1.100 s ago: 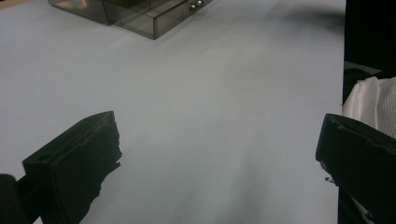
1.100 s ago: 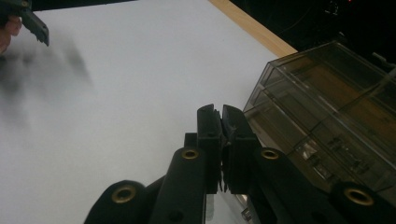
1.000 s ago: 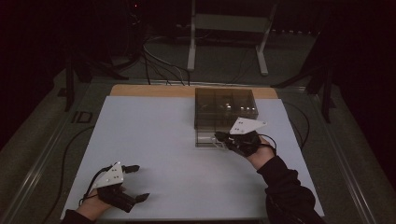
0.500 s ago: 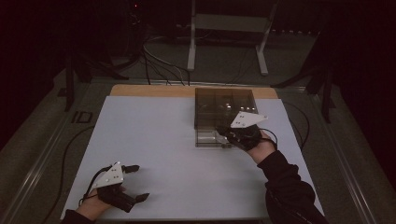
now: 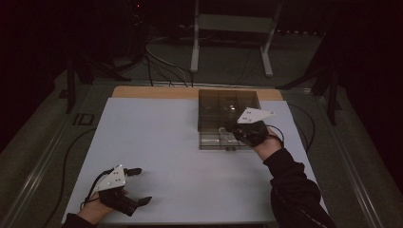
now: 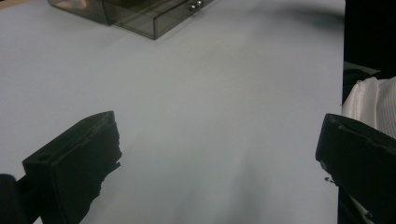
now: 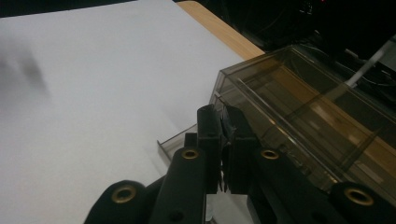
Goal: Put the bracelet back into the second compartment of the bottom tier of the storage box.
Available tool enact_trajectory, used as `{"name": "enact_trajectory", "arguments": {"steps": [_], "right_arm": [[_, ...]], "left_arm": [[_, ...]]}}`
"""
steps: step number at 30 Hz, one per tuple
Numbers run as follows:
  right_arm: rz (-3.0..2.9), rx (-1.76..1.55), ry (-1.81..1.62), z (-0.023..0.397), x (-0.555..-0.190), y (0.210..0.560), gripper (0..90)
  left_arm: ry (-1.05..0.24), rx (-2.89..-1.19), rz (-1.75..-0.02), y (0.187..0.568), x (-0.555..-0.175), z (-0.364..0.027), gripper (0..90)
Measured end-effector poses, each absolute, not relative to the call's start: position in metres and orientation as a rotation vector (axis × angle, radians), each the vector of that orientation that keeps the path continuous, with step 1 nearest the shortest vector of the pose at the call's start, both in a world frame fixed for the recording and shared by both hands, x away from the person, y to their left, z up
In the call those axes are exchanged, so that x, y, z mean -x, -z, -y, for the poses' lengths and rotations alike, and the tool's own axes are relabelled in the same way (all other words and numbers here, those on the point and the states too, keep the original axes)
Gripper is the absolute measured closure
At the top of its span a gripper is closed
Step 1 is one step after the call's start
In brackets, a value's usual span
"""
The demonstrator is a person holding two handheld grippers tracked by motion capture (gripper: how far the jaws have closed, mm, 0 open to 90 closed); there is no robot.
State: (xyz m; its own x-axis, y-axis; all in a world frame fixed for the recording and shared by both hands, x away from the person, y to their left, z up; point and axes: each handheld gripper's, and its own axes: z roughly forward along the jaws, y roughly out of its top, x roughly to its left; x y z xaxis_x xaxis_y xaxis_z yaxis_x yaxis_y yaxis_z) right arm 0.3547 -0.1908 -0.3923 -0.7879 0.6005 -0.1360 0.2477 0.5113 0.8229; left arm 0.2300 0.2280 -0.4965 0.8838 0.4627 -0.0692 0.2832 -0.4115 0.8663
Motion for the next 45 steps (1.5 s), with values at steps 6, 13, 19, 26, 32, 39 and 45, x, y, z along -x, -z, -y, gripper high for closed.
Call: {"name": "enact_trajectory", "arguments": {"steps": [6, 13, 19, 26, 32, 39, 45], "right_arm": [[-2.333, -0.722, -1.184, 0.195, -0.362, 0.393, 87.7], [-2.316, -0.735, -1.179, 0.198, -0.372, 0.394, 87.7], [-2.306, -0.749, -1.182, 0.201, -0.379, 0.398, 87.7], [-2.294, -0.763, -1.165, 0.204, -0.385, 0.403, 87.7], [-2.292, -0.766, -1.158, 0.207, -0.392, 0.413, 87.6], [-2.299, -0.786, -1.147, 0.207, -0.396, 0.427, 87.7], [-2.319, -0.816, -1.146, 0.209, -0.399, 0.440, 87.6]], "left_arm": [[-0.220, -2.023, -0.543, 0.496, -0.230, -0.228, 0.1], [-0.220, -2.022, -0.543, 0.496, -0.230, -0.228, 0.1], [-0.219, -2.021, -0.543, 0.496, -0.230, -0.228, 0.2], [-0.219, -2.023, -0.541, 0.496, -0.230, -0.228, 0.1], [-0.219, -2.022, -0.542, 0.496, -0.230, -0.228, 0.1], [-0.217, -2.023, -0.538, 0.496, -0.230, -0.228, 0.1], [-0.217, -2.023, -0.539, 0.496, -0.230, -0.228, 0.1]]}}
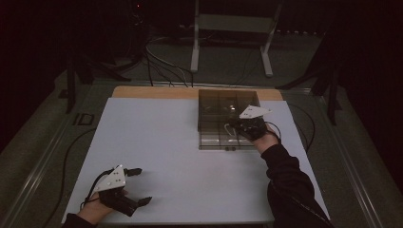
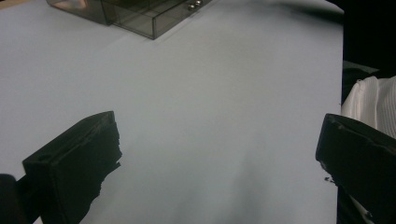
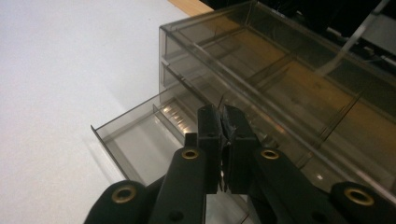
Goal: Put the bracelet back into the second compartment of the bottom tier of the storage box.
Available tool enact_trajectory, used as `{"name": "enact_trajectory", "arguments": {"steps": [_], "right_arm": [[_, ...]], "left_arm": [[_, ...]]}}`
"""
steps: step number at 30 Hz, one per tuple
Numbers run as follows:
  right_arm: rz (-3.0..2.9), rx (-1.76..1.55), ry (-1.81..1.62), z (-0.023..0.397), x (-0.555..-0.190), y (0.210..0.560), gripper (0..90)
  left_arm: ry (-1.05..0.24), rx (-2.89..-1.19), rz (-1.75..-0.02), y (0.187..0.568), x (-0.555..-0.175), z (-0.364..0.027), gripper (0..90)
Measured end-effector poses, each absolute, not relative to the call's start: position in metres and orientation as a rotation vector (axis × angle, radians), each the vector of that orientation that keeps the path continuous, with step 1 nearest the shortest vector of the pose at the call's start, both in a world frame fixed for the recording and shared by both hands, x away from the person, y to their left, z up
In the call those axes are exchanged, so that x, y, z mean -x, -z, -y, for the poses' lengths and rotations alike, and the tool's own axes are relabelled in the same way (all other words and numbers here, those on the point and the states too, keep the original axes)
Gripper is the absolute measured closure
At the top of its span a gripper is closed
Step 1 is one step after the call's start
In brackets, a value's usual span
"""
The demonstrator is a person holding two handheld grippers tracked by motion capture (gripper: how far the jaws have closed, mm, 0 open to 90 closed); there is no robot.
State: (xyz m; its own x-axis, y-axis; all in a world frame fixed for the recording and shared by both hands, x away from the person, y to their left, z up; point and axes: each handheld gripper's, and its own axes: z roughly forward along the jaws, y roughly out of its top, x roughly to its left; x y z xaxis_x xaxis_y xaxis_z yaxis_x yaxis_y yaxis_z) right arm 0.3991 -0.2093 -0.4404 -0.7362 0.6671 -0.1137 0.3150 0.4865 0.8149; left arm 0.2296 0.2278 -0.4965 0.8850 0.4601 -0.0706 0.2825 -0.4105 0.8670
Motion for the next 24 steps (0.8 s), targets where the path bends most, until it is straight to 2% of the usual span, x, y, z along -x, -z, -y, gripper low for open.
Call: {"name": "enact_trajectory", "arguments": {"steps": [24], "right_arm": [[-2.398, -0.826, -1.062, 0.207, -0.395, 0.479, 87.6]], "left_arm": [[-0.215, -2.028, -0.536, 0.497, -0.230, -0.227, 0.1]]}}
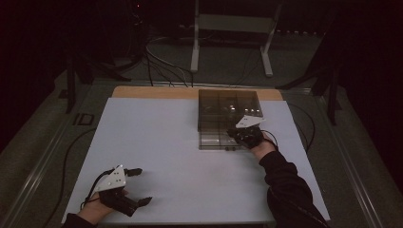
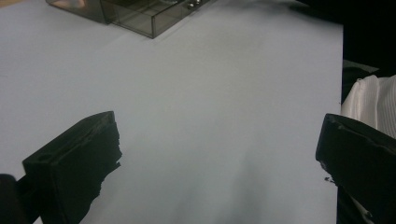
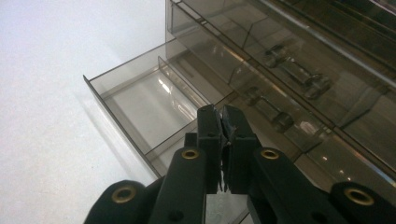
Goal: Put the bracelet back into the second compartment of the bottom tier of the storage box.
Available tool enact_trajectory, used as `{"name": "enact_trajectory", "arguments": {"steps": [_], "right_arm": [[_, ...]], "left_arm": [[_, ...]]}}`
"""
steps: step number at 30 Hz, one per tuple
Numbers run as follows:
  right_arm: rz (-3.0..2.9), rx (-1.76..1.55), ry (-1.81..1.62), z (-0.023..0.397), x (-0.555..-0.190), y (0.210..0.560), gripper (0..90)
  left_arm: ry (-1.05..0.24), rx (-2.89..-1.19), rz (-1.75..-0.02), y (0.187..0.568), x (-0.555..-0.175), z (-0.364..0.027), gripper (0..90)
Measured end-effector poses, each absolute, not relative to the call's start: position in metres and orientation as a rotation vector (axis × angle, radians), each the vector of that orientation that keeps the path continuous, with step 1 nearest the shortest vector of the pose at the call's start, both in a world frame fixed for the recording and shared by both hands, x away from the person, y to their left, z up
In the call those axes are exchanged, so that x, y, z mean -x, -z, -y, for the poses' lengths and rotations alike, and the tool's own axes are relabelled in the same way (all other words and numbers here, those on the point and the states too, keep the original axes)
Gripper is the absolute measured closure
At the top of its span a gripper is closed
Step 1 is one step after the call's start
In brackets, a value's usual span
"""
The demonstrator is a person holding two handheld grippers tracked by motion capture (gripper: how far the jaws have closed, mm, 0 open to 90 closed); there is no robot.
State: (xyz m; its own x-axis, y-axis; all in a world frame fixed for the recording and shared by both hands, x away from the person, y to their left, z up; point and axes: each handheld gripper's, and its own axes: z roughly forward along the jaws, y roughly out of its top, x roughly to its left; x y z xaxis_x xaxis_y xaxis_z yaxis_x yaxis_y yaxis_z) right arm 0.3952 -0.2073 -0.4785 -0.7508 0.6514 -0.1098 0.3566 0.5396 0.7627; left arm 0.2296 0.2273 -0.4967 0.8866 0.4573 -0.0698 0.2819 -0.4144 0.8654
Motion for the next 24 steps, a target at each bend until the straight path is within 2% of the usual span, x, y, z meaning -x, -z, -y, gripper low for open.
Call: {"name": "enact_trajectory", "arguments": {"steps": [24], "right_arm": [[-2.462, -0.849, -1.006, 0.201, -0.404, 0.496, 87.6]], "left_arm": [[-0.213, -2.028, -0.536, 0.497, -0.230, -0.228, 0.1]]}}
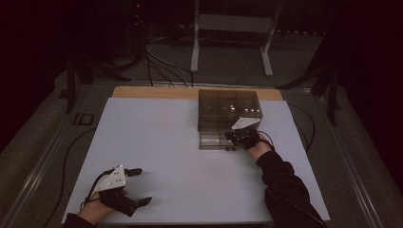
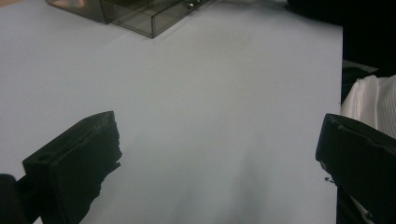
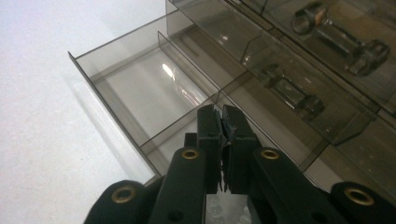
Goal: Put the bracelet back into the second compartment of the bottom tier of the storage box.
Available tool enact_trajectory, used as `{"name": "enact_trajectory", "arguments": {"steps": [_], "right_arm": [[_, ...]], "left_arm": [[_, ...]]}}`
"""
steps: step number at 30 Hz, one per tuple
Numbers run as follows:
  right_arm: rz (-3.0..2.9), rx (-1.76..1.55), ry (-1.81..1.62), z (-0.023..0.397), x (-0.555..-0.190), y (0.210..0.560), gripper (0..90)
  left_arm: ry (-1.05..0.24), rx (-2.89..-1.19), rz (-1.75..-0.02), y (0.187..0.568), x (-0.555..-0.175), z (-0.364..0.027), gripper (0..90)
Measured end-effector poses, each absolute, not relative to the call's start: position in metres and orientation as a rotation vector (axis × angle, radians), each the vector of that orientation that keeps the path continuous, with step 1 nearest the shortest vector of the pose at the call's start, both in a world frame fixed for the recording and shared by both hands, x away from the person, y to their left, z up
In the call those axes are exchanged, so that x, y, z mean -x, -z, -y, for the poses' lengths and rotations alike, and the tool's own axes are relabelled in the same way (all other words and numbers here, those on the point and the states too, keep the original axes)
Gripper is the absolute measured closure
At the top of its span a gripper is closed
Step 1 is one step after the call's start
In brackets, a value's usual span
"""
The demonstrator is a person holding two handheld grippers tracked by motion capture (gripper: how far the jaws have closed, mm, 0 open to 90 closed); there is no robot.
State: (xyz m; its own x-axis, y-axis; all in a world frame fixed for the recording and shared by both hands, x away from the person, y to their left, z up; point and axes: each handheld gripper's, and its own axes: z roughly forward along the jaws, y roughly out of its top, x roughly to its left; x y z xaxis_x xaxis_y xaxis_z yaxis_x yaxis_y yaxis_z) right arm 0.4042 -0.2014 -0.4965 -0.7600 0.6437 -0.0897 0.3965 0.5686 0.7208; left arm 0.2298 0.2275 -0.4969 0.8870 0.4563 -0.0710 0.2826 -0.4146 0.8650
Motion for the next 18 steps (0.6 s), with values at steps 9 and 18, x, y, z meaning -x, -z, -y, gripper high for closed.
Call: {"name": "enact_trajectory", "arguments": {"steps": [9, 18], "right_arm": [[-2.467, -0.858, -1.039, 0.2013, -0.4029, 0.4955, 87.2], [-2.473, -0.854, -1.065, 0.2005, -0.4011, 0.4898, 80.3]], "left_arm": [[-0.213, -2.027, -0.537, 0.4970, -0.2301, -0.2277, 0.1], [-0.212, -2.027, -0.537, 0.4969, -0.2301, -0.2276, 0.1]]}}
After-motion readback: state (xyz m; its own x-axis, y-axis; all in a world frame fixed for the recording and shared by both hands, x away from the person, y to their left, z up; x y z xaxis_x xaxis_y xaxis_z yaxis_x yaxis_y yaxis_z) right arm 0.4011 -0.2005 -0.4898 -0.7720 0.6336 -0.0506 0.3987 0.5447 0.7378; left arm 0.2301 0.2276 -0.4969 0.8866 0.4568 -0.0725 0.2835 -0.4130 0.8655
